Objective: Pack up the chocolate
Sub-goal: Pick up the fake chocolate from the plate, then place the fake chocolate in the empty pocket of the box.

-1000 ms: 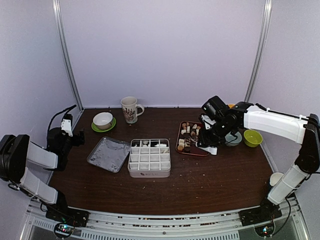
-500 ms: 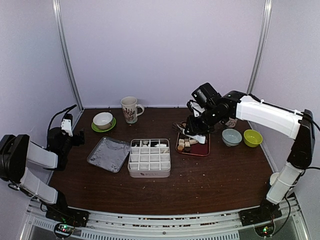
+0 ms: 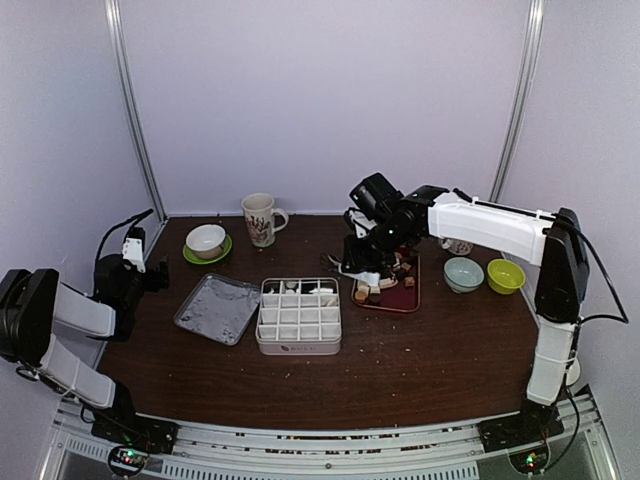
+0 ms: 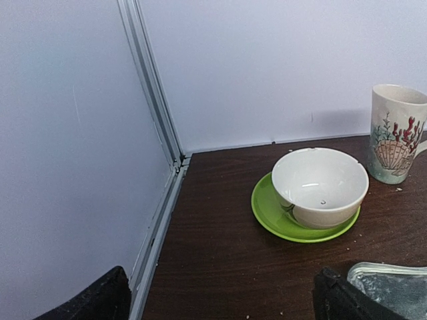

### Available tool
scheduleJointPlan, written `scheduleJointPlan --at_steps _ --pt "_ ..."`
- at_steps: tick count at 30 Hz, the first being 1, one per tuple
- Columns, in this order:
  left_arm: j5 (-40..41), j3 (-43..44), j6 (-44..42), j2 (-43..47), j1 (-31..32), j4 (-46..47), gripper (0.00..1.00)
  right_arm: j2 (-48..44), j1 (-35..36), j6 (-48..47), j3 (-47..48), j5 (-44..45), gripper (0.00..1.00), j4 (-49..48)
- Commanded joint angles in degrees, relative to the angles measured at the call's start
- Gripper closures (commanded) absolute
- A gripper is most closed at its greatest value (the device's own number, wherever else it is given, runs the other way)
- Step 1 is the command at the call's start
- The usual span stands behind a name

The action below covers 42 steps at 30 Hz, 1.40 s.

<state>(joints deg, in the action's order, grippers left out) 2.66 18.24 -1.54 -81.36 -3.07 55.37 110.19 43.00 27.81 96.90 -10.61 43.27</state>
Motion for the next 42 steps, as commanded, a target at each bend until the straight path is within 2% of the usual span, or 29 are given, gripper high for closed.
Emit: scheduleJointPlan --at_steps 1,4,8,13,20,37,42 --pt "-0.3 1.3 -0.1 -0.3 -0.4 1.5 0.02 2.9 0.3 3.4 2.6 -3.8 0.72 -4.6" --pt "-0.3 1.3 -0.1 -0.3 -0.4 1.5 0.02 5.4 0.2 5.4 4.2 -5.4 0.74 -3.7" --pt "-0.3 1.3 -0.1 -0.3 -0.4 1.5 0.02 7.3 0.3 6.0 6.8 -10.3 0.82 -0.5" --pt "-0.4 1.3 -0.1 -0.3 -0.4 1.4 0.02 4.5 0.5 5.5 2.9 -13.5 0.88 2.0" --pt "-0.4 1.3 -0.1 -0.3 -0.4 1.4 0.02 -0.7 1.1 5.4 -4.6 -16.5 0.88 4.6" --pt "-0.5 1.3 -0.1 -0.2 -0.4 1.4 0.02 -18.0 0.8 6.2 -13.0 10.0 0.87 7.6" --pt "-0.5 1.3 -0.1 -0.3 -0.4 1.4 0.02 -21.4 0.6 4.5 -12.9 12.9 0.86 8.2"
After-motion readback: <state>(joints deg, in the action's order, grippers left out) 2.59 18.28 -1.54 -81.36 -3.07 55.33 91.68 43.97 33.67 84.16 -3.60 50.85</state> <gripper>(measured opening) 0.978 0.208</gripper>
